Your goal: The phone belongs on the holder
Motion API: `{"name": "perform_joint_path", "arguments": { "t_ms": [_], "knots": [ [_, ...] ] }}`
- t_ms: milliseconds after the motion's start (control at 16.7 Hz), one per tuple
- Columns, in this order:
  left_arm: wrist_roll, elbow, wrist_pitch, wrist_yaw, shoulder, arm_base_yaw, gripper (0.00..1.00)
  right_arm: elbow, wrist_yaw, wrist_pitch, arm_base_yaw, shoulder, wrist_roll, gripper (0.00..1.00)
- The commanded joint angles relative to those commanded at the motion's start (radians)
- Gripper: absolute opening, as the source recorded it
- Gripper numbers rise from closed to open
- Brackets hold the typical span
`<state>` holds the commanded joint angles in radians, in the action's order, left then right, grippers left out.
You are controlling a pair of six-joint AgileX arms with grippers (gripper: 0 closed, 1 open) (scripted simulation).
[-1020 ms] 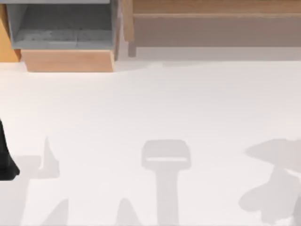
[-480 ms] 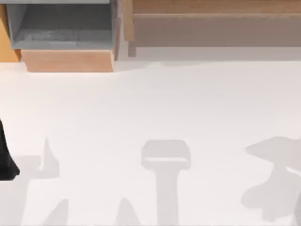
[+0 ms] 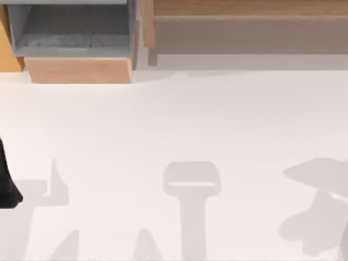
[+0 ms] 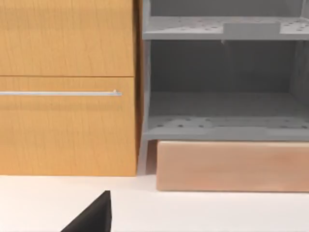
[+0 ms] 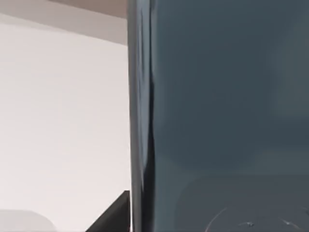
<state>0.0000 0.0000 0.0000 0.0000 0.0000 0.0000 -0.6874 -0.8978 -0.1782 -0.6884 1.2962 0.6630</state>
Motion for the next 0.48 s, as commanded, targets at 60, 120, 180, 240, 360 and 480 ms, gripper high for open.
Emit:
{"name": "perform_joint_path", "arguments": {
  "t_ms": [60, 120, 180, 240, 360, 480],
  "knots": [
    [0.000, 0.000, 0.000, 0.000, 0.000, 0.000, 1.00, 0.000, 0.000, 0.000, 0.000, 0.000, 0.000, 0.90],
    [0.000, 0.000, 0.000, 0.000, 0.000, 0.000, 1.00, 0.000, 0.000, 0.000, 0.000, 0.000, 0.000, 0.98],
    [0.000, 0.000, 0.000, 0.000, 0.000, 0.000, 1.00, 0.000, 0.000, 0.000, 0.000, 0.000, 0.000, 1.00],
    [0.000, 0.000, 0.000, 0.000, 0.000, 0.000, 1.00, 0.000, 0.000, 0.000, 0.000, 0.000, 0.000, 1.00],
    [0.000, 0.000, 0.000, 0.000, 0.000, 0.000, 1.00, 0.000, 0.000, 0.000, 0.000, 0.000, 0.000, 1.00],
    [0.000, 0.000, 0.000, 0.000, 0.000, 0.000, 1.00, 0.000, 0.000, 0.000, 0.000, 0.000, 0.000, 1.00]
  ]
}}
